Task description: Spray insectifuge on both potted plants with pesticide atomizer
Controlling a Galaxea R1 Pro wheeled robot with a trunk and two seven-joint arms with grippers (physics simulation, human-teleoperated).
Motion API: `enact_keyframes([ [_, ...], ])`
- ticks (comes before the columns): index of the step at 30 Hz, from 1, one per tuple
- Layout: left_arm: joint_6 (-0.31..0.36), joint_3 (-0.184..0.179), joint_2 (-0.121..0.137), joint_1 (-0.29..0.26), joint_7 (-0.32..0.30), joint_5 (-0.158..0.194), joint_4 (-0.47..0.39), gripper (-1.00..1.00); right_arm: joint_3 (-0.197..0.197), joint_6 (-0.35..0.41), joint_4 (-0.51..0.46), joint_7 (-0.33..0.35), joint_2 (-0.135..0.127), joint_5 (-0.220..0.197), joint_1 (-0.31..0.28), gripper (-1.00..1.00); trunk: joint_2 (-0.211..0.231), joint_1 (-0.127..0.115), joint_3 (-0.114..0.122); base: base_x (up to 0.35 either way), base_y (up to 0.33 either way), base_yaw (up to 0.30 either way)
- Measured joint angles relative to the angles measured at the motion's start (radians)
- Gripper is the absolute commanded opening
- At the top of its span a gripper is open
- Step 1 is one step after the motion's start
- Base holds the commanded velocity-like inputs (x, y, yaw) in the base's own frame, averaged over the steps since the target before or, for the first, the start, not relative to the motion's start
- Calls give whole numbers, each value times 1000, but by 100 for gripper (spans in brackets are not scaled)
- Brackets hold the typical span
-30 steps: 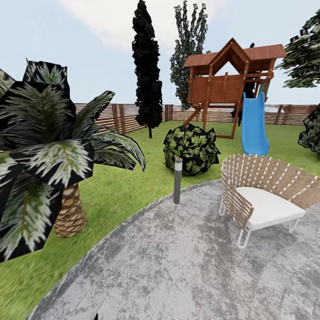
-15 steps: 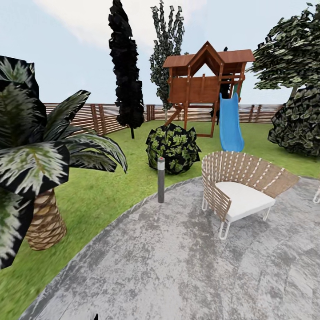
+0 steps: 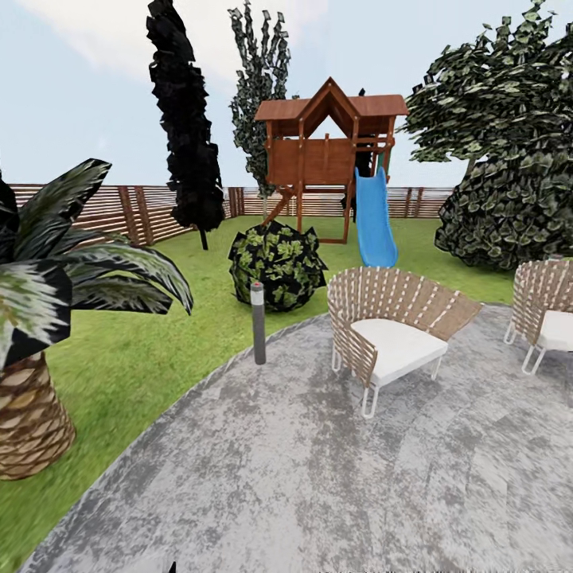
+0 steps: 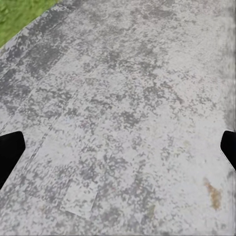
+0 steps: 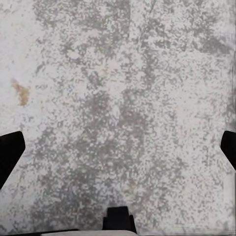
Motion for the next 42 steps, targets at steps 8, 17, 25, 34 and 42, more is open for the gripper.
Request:
enact_keyframes([
  [8, 0, -1, 0, 0, 0, 0, 0, 100, 0, 0, -1, 0, 0, 0, 0, 100, 0, 0, 0, 0, 0, -276],
  [17, 0, -1, 0, 0, 0, 0, 0, 100, -1, 0, 1, 0, 0, 0, 0, 100, 0, 0, 0, 0, 0, -276],
  [25, 0, -3, 0, 0, -2, 0, 0, 100, -3, 0, 0, 0, 0, 0, 0, 100, 0, 0, 0, -53, 0, -275],
  [34, 0, -12, -2, 0, -3, 0, 0, 100, -75, 0, 1, 1, 1, 1, 0, 100, 0, 0, 0, -199, 0, -276],
  [42, 1, -16, -2, 0, -3, 0, 0, 100, -88, 0, 2, 1, 1, 1, 0, 100, 0, 0, 0, -292, 0, -275],
])
